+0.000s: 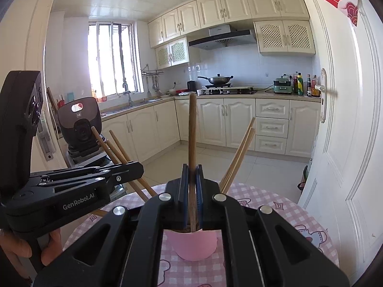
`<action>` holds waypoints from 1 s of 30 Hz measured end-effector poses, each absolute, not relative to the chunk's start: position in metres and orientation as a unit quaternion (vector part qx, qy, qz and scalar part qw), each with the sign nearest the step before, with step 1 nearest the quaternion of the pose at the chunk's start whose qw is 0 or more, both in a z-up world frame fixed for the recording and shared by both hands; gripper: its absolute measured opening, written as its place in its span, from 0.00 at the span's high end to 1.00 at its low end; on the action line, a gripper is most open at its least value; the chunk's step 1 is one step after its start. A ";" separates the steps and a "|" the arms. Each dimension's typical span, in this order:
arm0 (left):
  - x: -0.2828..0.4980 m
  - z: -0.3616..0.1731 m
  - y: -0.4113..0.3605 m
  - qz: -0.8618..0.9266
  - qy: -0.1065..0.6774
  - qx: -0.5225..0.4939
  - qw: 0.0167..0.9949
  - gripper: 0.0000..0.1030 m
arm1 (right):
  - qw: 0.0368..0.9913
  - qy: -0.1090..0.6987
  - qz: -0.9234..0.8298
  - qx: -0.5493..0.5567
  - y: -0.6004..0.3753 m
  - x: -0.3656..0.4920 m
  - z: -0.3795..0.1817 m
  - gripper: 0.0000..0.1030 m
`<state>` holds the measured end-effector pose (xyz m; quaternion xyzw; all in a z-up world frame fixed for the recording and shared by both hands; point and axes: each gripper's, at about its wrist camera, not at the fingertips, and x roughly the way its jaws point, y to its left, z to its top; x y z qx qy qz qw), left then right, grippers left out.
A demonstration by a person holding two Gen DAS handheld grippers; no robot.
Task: Organize utensils
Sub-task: 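Lower the left tool's chopstick into the pink cup while the right tool lowers its chopstick in, then open the left tool to release its chopstick while the right tool releases its chopstick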
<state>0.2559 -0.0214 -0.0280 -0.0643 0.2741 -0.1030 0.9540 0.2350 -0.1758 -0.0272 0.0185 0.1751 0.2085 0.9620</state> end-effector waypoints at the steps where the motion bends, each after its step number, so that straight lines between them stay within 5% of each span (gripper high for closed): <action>1: 0.255 -0.028 -0.021 -0.103 0.274 -0.066 0.954 0.94 | 0.962 0.175 0.209 0.019 -0.176 0.235 -0.027 0.95; 10: 0.250 -0.022 -0.021 -0.117 0.287 -0.069 0.948 0.94 | 0.961 0.176 0.210 0.027 -0.178 0.230 -0.024 0.94; 15: 0.242 -0.016 -0.022 -0.113 0.287 -0.066 0.949 0.93 | 0.963 0.175 0.204 0.032 -0.182 0.223 -0.023 0.81; 17: 0.238 -0.013 -0.020 -0.111 0.289 -0.068 0.948 0.88 | 0.963 0.174 0.203 0.036 -0.184 0.218 -0.022 0.74; 18: 0.236 -0.011 -0.021 -0.110 0.287 -0.067 0.949 0.77 | 0.963 0.174 0.203 0.035 -0.184 0.216 -0.022 0.74; 19: 0.231 -0.009 -0.020 -0.103 0.282 -0.064 0.952 0.55 | 0.964 0.172 0.201 0.034 -0.185 0.212 -0.021 0.74; 21: 0.219 -0.003 -0.019 -0.089 0.254 -0.058 0.961 0.38 | 0.964 0.170 0.201 0.037 -0.186 0.206 -0.020 0.74; 30: 0.172 0.015 -0.017 -0.060 0.216 -0.036 0.974 0.37 | 0.971 0.154 0.177 0.047 -0.192 0.170 -0.011 0.65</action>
